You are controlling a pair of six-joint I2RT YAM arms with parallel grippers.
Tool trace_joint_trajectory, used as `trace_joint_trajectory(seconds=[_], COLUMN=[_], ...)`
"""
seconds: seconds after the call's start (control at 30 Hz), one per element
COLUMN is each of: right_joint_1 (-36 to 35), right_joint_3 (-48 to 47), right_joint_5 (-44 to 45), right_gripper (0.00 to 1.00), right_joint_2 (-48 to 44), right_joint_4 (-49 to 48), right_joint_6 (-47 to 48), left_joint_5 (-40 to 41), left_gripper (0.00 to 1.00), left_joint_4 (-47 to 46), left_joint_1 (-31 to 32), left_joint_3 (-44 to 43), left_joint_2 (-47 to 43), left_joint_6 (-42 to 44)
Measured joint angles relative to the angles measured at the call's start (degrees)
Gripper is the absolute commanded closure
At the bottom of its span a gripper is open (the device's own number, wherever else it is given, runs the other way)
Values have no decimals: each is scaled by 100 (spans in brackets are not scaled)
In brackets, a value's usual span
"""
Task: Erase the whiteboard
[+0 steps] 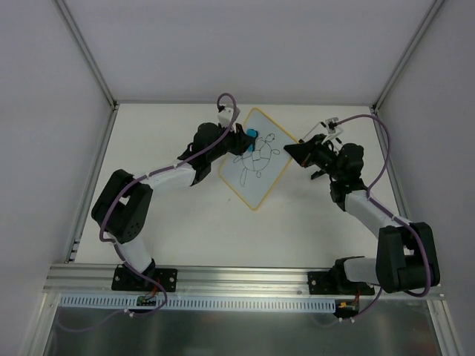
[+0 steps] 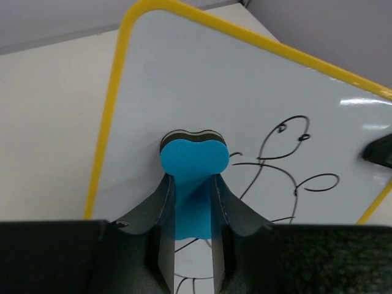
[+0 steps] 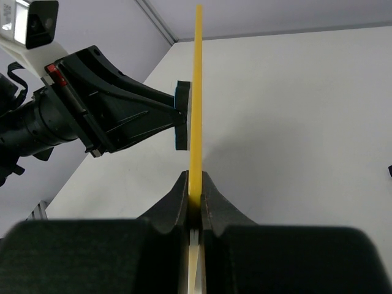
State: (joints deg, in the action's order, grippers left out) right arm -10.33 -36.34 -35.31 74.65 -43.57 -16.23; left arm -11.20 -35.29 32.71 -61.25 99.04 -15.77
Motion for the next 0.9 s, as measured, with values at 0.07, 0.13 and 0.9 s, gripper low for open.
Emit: trace_joint_trajectory(seconds=[0.07, 0.13, 0.9], right_joint_1=[0, -2, -50], right_joint_3=[-4, -9, -37], right_joint_5=[31, 39, 245], right_gripper=[100, 100, 100], right_joint_2=[4, 11, 37], right_joint_4=[0, -2, 116], right_joint_6=[0, 2, 4], left_joint_5=[37, 81, 1635], left_gripper=[97, 98, 100], left_joint_4=[-96, -149, 310], left_joint_1=[142, 321, 564], left_joint_3=[-66, -170, -911], left_joint_2=[35, 50, 302], left_joint_6=[31, 70, 101])
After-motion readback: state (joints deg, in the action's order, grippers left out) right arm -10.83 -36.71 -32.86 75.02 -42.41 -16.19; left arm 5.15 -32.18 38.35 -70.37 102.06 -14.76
